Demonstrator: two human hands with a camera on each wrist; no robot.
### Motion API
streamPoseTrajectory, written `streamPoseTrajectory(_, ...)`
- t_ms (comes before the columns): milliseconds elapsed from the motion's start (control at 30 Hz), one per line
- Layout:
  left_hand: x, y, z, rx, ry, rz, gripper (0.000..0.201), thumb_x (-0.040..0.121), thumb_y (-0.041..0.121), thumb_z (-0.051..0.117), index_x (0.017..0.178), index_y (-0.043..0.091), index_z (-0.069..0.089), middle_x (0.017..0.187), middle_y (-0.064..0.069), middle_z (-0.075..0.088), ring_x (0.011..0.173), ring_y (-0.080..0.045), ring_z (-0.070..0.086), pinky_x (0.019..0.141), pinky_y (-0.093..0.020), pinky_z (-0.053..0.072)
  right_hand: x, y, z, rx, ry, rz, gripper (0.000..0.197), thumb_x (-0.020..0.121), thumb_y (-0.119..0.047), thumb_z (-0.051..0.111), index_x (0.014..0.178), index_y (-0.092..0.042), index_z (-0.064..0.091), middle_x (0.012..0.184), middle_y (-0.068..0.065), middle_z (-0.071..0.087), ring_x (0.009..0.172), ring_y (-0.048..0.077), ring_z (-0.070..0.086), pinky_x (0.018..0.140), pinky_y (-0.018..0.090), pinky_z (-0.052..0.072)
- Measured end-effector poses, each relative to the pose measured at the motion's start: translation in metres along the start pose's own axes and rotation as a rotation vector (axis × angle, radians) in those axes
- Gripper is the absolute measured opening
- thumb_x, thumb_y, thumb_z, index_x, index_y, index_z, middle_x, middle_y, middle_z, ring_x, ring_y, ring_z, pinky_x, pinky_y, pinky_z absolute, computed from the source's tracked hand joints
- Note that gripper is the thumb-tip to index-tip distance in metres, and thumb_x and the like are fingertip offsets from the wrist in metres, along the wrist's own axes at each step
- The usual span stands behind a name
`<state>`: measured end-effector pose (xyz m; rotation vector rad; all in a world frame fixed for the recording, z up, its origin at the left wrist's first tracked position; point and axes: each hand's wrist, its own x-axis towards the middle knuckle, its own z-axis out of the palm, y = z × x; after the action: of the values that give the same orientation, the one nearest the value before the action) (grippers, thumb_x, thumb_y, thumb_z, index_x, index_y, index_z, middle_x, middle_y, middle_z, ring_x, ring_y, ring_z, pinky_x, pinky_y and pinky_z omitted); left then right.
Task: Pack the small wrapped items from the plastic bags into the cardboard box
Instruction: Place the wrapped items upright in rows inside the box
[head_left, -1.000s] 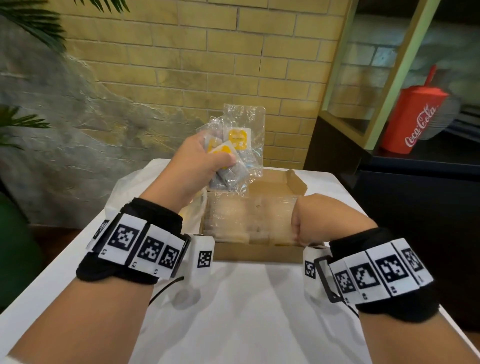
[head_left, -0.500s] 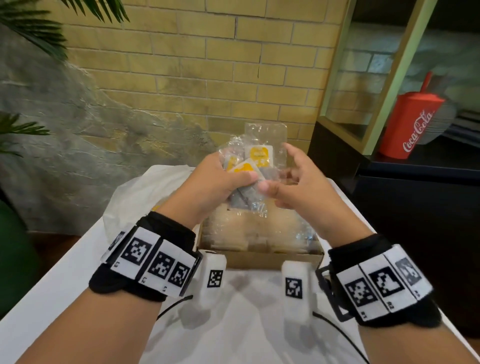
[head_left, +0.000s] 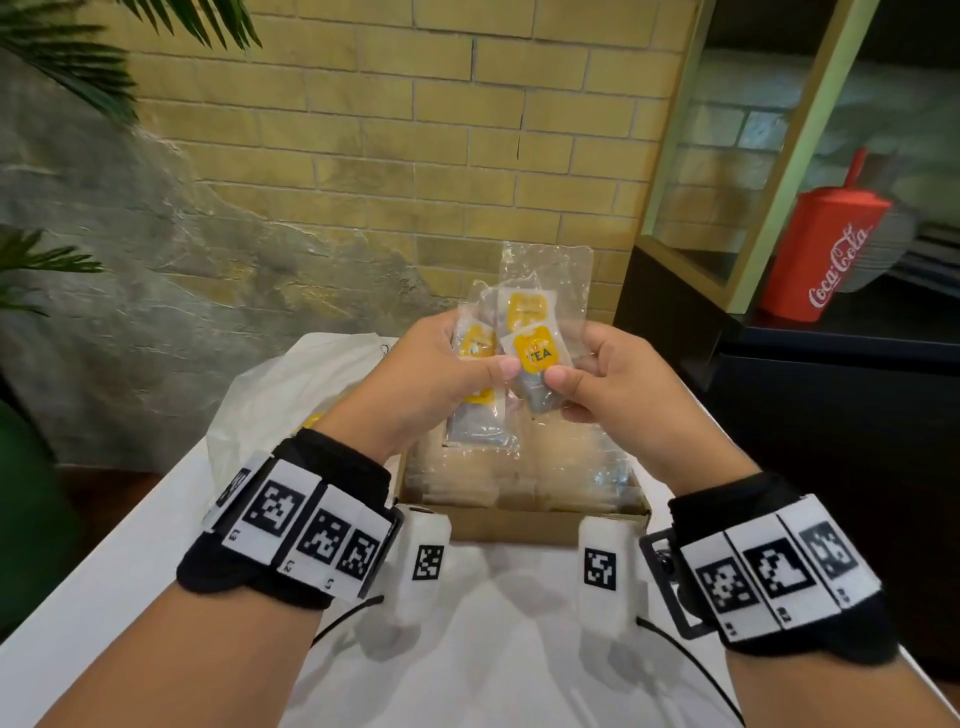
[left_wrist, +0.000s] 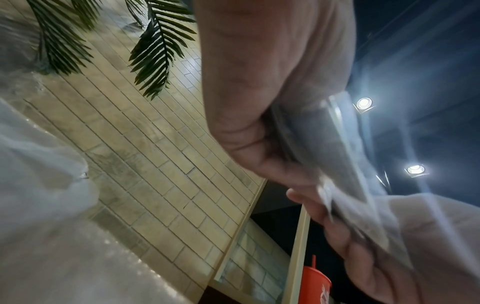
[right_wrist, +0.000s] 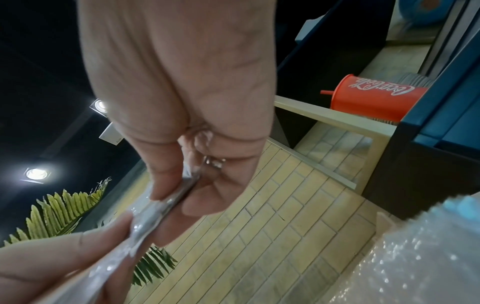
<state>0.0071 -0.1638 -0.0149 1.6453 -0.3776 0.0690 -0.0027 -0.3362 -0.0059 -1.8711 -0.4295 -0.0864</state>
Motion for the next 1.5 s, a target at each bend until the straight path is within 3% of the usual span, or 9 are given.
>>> streamPoseTrajectory(133, 0.001, -0.002, -0.001, 0.024, 0.049, -0.006, 0.019, 0.08, 0.008, 0.07, 0.093, 0.021, 0.066, 0.088, -0.003, 0.074, 0.08, -0.02, 0.069, 0.084, -0.044, 0.053, 0.002, 0.002, -0.001, -0.06, 0.046, -0.026, 0.032, 0.089, -0.005, 0.057, 0.118, -0.018, 0.058, 0.076, -0.006, 0.068, 0.058, -0.006, 0.061, 0.054, 0.009, 0.048)
streamPoseTrajectory(233, 0.001, 0.002, -0.004, 0.053, 0.107, -0.014, 0.017, 0.083, 0.008, 0.067, 0.096, 0.018, 0.067, 0.096, -0.014, 0.073, 0.09, -0.036, 0.066, 0.087, -0.058, 0.05, 0.004, 0.005, -0.004, -0.14, 0.13, -0.093, 0.016, 0.086, -0.006, 0.062, 0.093, -0.02, 0.065, 0.072, -0.01, 0.064, 0.056, -0.01, 0.056, 0.056, 0.011, 0.044)
streamPoseTrajectory(333, 0.001, 0.005, -0.015, 0.05, 0.221, 0.025, 0.018, 0.086, 0.006, 0.063, 0.091, 0.023, 0.065, 0.09, -0.008, 0.073, 0.08, -0.025, 0.07, 0.073, -0.042, 0.057, 0.005, 0.009, -0.008, -0.269, 0.146, -0.082, 0.008, 0.085, -0.01, 0.064, 0.084, -0.015, 0.069, 0.076, -0.005, 0.066, 0.069, -0.003, 0.055, 0.064, 0.015, 0.042)
streamPoseTrajectory(600, 0.002, 0.009, -0.033, 0.014, 0.377, 0.091, 0.02, 0.087, 0.005, 0.062, 0.082, 0.025, 0.061, 0.085, 0.002, 0.068, 0.076, -0.014, 0.065, 0.063, -0.028, 0.054, 0.002, 0.016, 0.007, -0.792, -0.321, 0.081, 0.027, 0.085, -0.008, 0.061, 0.066, -0.025, 0.054, 0.071, -0.009, 0.054, 0.075, 0.011, 0.051, 0.057, 0.014, 0.034)
streamPoseTrajectory(833, 0.003, 0.01, -0.026, 0.05, 0.335, 0.057, 0.018, 0.086, 0.007, 0.063, 0.086, 0.025, 0.061, 0.086, 0.002, 0.069, 0.075, -0.011, 0.066, 0.066, -0.028, 0.054, 0.002, 0.016, 0.005, -0.792, -0.307, 0.052, 0.022, 0.085, -0.003, 0.059, 0.097, -0.016, 0.072, 0.087, -0.012, 0.06, 0.077, -0.002, 0.054, 0.063, 0.003, 0.037)
streamPoseTrajectory(1033, 0.001, 0.008, -0.015, 0.049, 0.232, 0.008, 0.018, 0.084, 0.007, 0.065, 0.091, 0.024, 0.065, 0.095, -0.006, 0.072, 0.085, -0.025, 0.068, 0.079, -0.043, 0.055, 0.006, 0.011, 0.008, -0.455, 0.02, 0.018, 0.038, 0.084, -0.038, 0.063, 0.118, -0.024, 0.059, 0.092, -0.002, 0.065, 0.086, 0.011, 0.059, 0.077, 0.024, 0.047)
streamPoseTrajectory(1200, -0.004, 0.003, 0.006, 0.286, -0.023, -0.013, 0.021, 0.079, 0.015, 0.072, 0.099, 0.02, 0.067, 0.086, -0.001, 0.073, 0.078, -0.023, 0.069, 0.075, -0.037, 0.055, 0.004, 0.007, 0.007, -0.156, 0.213, -0.06, 0.013, 0.083, -0.018, 0.067, 0.075, -0.02, 0.057, 0.067, 0.001, 0.06, 0.062, 0.01, 0.057, 0.065, 0.031, 0.048)
streamPoseTrajectory(1367, -0.003, 0.006, -0.001, 0.304, 0.151, -0.009, 0.006, 0.084, 0.022, 0.068, 0.083, 0.022, 0.062, 0.066, 0.007, 0.062, 0.053, -0.01, 0.055, 0.045, -0.017, 0.042, 0.006, 0.011, -0.007, -0.238, 0.266, -0.069, 0.009, 0.082, -0.012, 0.067, 0.074, -0.016, 0.063, 0.068, -0.001, 0.058, 0.065, 0.01, 0.051, 0.068, 0.03, 0.046)
streamPoseTrajectory(1500, 0.0, 0.008, -0.018, 0.226, 0.377, 0.052, 0.016, 0.088, 0.025, 0.063, 0.078, 0.031, 0.053, 0.082, 0.011, 0.061, 0.074, -0.003, 0.058, 0.062, -0.02, 0.043, 0.005, 0.01, -0.012, -0.493, 0.013, 0.002, 0.006, 0.083, -0.008, 0.065, 0.08, -0.012, 0.069, 0.079, 0.003, 0.065, 0.069, 0.009, 0.053, 0.065, 0.022, 0.042)
